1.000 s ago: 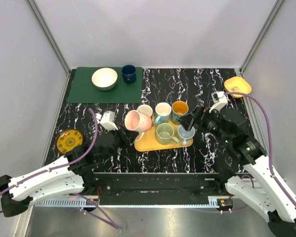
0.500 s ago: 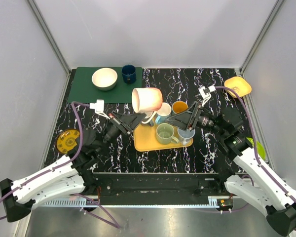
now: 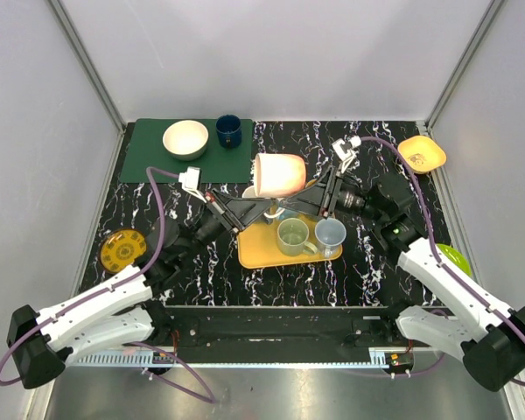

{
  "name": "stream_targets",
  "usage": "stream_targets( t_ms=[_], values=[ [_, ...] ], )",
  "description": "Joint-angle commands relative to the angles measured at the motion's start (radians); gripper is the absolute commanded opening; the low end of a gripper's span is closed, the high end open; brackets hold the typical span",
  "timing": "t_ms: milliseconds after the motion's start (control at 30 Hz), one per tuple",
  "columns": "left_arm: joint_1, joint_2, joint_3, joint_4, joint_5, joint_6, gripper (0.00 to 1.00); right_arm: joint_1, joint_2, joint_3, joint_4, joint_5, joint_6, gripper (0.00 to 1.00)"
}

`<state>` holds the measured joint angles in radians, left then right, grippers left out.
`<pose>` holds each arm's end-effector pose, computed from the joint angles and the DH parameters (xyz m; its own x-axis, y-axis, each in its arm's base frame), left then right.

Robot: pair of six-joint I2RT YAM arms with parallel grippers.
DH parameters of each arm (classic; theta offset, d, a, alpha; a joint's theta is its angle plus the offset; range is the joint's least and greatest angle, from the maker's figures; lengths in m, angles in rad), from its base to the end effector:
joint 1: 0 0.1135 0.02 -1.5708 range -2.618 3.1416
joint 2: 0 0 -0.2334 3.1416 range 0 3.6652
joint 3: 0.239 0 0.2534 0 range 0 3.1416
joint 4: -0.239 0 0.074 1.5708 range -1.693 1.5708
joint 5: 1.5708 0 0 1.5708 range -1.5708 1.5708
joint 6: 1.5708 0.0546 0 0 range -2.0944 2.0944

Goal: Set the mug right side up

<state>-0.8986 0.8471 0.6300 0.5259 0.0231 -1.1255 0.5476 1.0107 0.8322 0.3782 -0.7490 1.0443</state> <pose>0.1493 -0.1896 0.3330 -0.6368 -0.6487 -0.4167 0.5136 0.0461 -0.8568 0.2032 0.1675 0.3492 -0.7372 0.2921 -0.6093 -0.6244 0.0503 0.7795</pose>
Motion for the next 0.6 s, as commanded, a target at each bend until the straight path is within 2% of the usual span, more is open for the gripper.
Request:
stream_targets(
  t_ms=[0, 33, 167, 433, 567],
  values=[
    [-0.002, -0.016, 0.028, 0.217, 0.086, -0.045, 0.0, 0.006, 0.029, 0.065, 0.082, -0.032, -0.004, 0.67],
    [-0.002, -0.014, 0.033, 0.217, 0.092, -0.049, 0.0, 0.006, 0.043, 0.065, 0.093, -0.036, 0.0, 0.62],
    [-0.002, 0.007, 0.037, 0.233, 0.139, -0.068, 0.0, 0.006, 0.071, 0.071, 0.151, -0.052, 0.028, 0.54],
    [-0.006, 0.035, 0.016, 0.244, 0.156, -0.091, 0.0, 0.006, 0.118, 0.107, 0.234, -0.075, 0.075, 0.45],
    [-0.011, 0.046, 0.016, 0.234, 0.158, -0.086, 0.0, 0.006, 0.138, 0.116, 0.246, -0.082, 0.094, 0.37]
  ],
)
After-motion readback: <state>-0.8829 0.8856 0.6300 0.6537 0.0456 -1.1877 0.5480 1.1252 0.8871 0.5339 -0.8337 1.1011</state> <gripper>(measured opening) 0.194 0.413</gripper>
